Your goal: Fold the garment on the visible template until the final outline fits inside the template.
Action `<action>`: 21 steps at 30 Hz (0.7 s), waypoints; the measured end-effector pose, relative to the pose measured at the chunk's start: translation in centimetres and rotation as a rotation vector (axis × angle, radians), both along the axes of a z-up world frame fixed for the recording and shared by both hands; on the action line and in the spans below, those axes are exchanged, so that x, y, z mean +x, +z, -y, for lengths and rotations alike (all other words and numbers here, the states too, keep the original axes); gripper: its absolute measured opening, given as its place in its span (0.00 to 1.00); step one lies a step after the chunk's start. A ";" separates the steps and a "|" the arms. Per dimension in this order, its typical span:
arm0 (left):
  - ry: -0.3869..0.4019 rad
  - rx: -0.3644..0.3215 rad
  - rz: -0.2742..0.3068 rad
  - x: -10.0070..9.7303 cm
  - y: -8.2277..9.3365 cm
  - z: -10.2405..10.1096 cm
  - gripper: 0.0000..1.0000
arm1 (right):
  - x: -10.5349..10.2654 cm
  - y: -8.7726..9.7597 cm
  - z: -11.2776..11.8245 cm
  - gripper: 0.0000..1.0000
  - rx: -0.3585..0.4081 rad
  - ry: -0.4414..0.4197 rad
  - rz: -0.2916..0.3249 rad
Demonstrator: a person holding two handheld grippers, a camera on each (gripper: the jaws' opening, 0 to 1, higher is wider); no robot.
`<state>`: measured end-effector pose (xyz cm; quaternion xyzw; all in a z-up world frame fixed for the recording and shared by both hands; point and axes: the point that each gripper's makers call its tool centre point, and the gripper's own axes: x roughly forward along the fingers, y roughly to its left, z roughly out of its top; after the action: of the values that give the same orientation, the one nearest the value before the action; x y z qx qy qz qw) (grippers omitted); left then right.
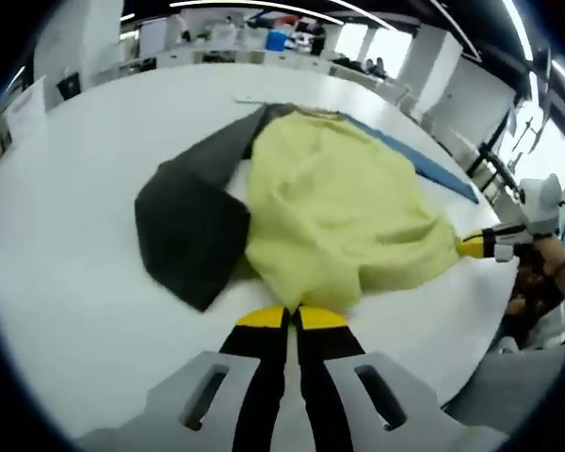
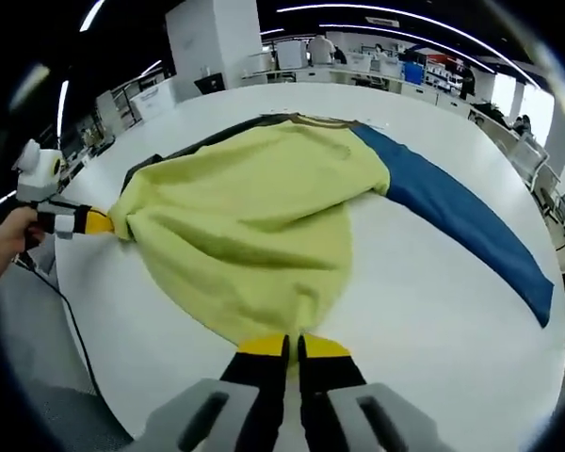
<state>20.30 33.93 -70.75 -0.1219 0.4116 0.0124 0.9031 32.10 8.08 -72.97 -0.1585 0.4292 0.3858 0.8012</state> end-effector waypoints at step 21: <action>-0.249 0.099 -0.071 -2.6 0.1 1.8 0.00 | -0.4 2.1 5.6 0.00 -0.066 -0.017 0.030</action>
<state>17.74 32.16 -70.64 -0.0247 0.4543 -0.0750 0.8873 31.65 2.44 -70.84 -0.1870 0.4309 0.3623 0.8051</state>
